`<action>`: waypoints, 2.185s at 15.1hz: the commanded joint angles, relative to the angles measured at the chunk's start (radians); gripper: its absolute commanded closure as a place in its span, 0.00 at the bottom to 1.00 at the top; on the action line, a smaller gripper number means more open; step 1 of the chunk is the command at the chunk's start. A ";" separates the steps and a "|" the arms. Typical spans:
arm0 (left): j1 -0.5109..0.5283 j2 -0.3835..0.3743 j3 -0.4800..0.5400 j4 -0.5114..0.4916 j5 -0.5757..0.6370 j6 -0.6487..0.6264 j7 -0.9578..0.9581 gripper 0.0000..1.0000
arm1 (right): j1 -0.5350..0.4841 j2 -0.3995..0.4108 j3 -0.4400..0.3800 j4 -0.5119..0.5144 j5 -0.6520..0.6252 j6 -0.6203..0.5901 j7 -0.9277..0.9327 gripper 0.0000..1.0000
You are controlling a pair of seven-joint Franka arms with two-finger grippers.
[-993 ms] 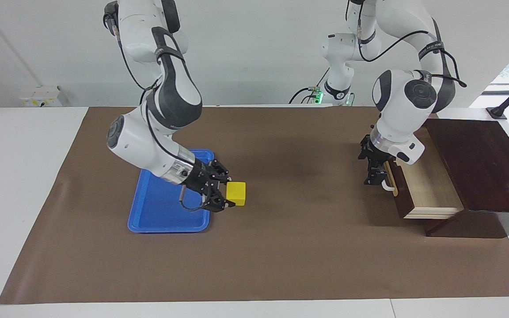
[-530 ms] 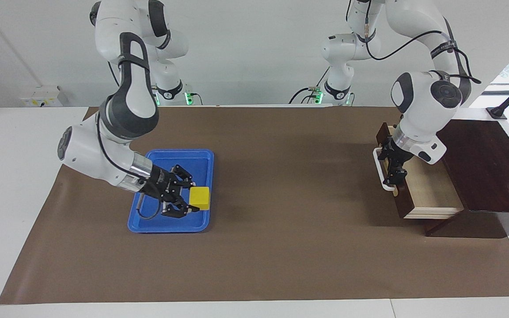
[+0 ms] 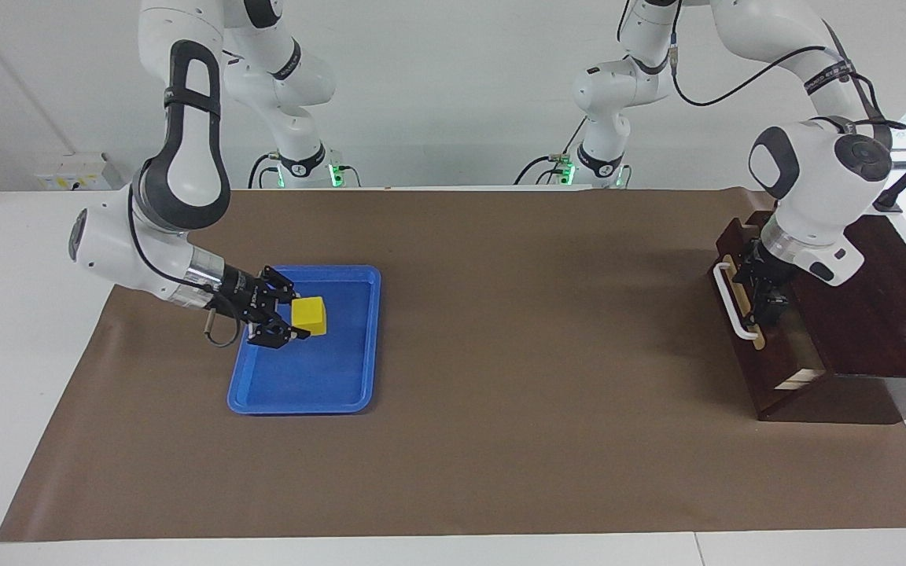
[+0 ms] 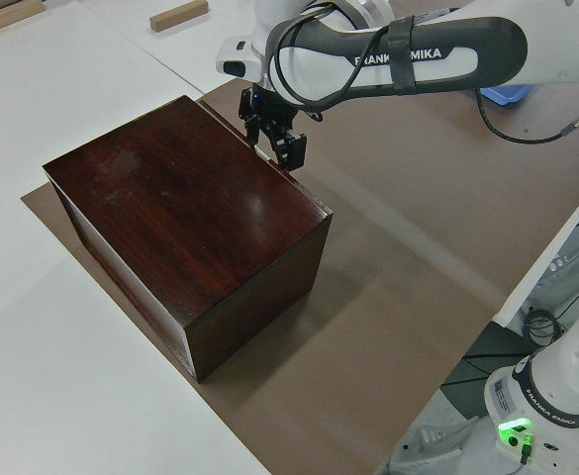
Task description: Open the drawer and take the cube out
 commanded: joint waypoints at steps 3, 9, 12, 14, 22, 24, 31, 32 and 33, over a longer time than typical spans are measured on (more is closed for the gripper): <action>0.030 -0.013 -0.006 -0.009 0.026 0.021 0.036 0.00 | 0.111 -0.098 0.009 -0.235 0.153 0.240 -0.113 1.00; -0.033 -0.030 -0.015 0.014 0.026 -0.028 0.031 0.00 | 0.117 -0.139 0.009 -0.362 0.253 0.285 -0.268 1.00; -0.077 -0.033 -0.020 0.079 0.021 -0.106 0.074 0.00 | 0.120 -0.139 0.009 -0.381 0.284 0.291 -0.287 1.00; -0.116 -0.069 -0.018 0.077 0.021 -0.122 0.152 0.00 | 0.126 -0.139 0.009 -0.384 0.290 0.291 -0.287 1.00; -0.127 -0.130 -0.029 0.077 0.012 -0.224 0.602 0.00 | 0.133 -0.150 0.007 -0.430 0.290 0.305 -0.299 1.00; -0.113 -0.142 -0.022 0.074 -0.005 -0.241 0.686 0.00 | 0.151 -0.156 0.007 -0.455 0.290 0.337 -0.302 1.00; -0.104 -0.168 -0.017 0.083 -0.040 -0.266 1.056 0.00 | 0.162 -0.156 0.007 -0.461 0.290 0.354 -0.300 0.86; -0.104 -0.173 -0.017 0.086 -0.042 -0.277 1.106 0.00 | 0.163 -0.156 0.007 -0.459 0.290 0.357 -0.300 0.24; -0.114 -0.175 -0.020 0.092 -0.042 -0.283 1.105 0.00 | 0.163 -0.156 0.007 -0.458 0.290 0.357 -0.300 0.00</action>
